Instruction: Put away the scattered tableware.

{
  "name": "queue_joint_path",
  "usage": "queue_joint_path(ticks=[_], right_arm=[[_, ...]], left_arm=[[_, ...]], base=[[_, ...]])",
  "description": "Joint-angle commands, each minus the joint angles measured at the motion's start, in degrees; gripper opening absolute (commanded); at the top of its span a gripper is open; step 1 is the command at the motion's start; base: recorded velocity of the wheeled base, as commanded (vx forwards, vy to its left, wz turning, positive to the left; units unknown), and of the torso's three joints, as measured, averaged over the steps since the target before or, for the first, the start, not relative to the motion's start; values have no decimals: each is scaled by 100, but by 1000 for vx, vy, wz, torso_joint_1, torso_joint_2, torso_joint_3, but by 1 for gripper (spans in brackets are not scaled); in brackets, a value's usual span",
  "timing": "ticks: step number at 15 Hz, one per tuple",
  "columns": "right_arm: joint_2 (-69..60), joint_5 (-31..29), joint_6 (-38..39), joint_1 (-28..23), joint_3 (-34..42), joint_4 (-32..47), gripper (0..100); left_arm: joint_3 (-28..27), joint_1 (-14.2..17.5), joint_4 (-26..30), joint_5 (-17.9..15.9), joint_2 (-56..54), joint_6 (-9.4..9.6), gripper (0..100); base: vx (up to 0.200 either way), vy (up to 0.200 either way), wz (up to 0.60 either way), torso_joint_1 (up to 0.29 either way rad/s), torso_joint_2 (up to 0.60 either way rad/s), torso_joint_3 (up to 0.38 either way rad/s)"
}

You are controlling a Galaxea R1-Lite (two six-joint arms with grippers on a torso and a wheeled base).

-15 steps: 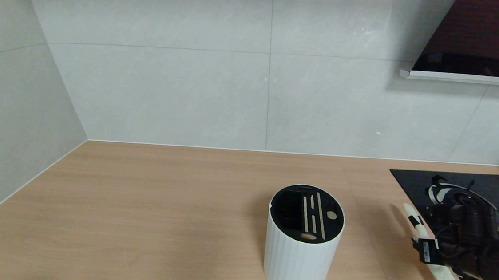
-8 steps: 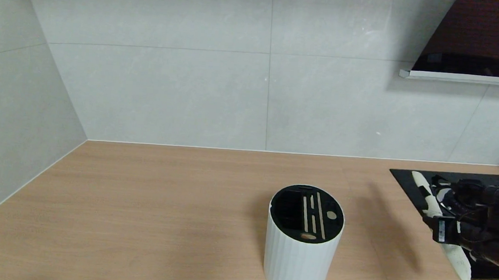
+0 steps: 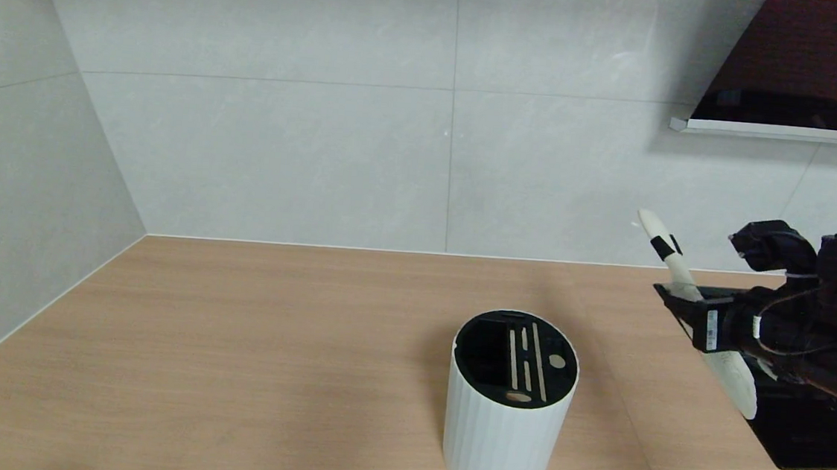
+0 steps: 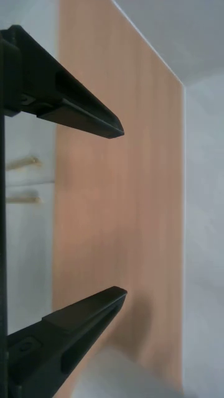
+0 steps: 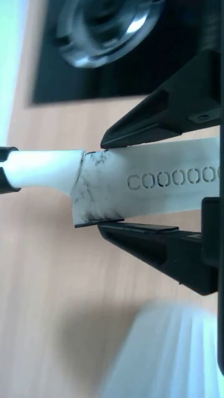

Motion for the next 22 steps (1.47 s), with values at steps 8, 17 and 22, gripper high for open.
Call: queue_joint_path(ticks=[8, 17, 22], right_arm=[[-132, -434, 1, 1997, -1055, 270, 0], [158, -759, 203, 2814, -1627, 683, 0], [624, -1111, 572, 3262, -1925, 666, 0]], left_arm=[[-3499, -1900, -1079, -2509, 5302, -1435, 100], [-3701, -2726, -5851, -2878, 9564, -3368, 100], [-4501, -3078, -6220, -2764, 10426, -3368, 100]], base=[[0, 0, 0, 0, 0, 0], [0, 0, 0, 0, 0, 0], [0, 0, 0, 0, 0, 0]])
